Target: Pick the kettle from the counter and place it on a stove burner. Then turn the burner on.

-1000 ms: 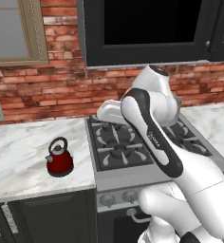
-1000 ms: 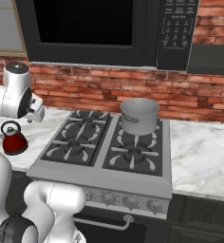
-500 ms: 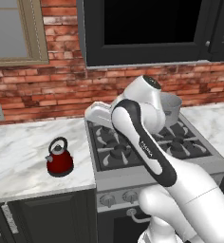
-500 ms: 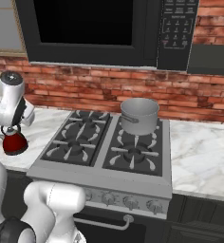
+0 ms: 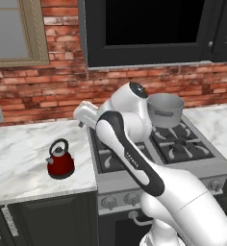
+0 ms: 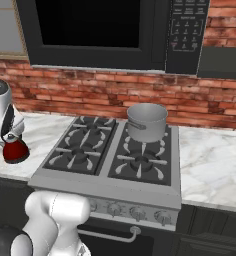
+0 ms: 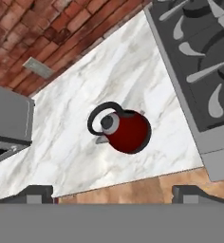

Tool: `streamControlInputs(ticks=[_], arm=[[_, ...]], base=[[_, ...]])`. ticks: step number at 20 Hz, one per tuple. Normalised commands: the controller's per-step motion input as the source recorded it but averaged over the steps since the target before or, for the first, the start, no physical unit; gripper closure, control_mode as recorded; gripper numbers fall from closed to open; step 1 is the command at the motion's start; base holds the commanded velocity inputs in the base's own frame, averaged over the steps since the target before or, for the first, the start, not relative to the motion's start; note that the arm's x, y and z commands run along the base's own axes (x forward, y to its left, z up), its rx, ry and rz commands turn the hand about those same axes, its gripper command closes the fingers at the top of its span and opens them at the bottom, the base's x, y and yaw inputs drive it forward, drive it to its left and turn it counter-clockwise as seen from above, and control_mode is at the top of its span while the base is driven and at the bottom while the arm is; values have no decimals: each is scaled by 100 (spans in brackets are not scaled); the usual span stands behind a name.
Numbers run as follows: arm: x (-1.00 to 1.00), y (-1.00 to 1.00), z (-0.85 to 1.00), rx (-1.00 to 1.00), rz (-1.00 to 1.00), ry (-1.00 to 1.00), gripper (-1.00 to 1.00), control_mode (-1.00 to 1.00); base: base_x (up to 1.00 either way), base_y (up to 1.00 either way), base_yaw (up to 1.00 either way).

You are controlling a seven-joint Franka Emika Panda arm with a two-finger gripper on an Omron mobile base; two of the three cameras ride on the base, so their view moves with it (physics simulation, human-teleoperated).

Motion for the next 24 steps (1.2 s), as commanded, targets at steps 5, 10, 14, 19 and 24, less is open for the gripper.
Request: streamControlInputs(ticks=[5,10,14,19,24], arm=[[14,32,-24,18,-18,10,-100,-100],[23,19,-21,-3,-4,23,-100,-100],[14,5,-17,-2,0,20,-100,-100],[40,14,-22,-1,-1,25,-100,-100],[48,17,-24,-4,-1,26,-100,-100]], base=[[0,0,0],[0,0,0],[0,0,0],[0,0,0],[0,0,0]])
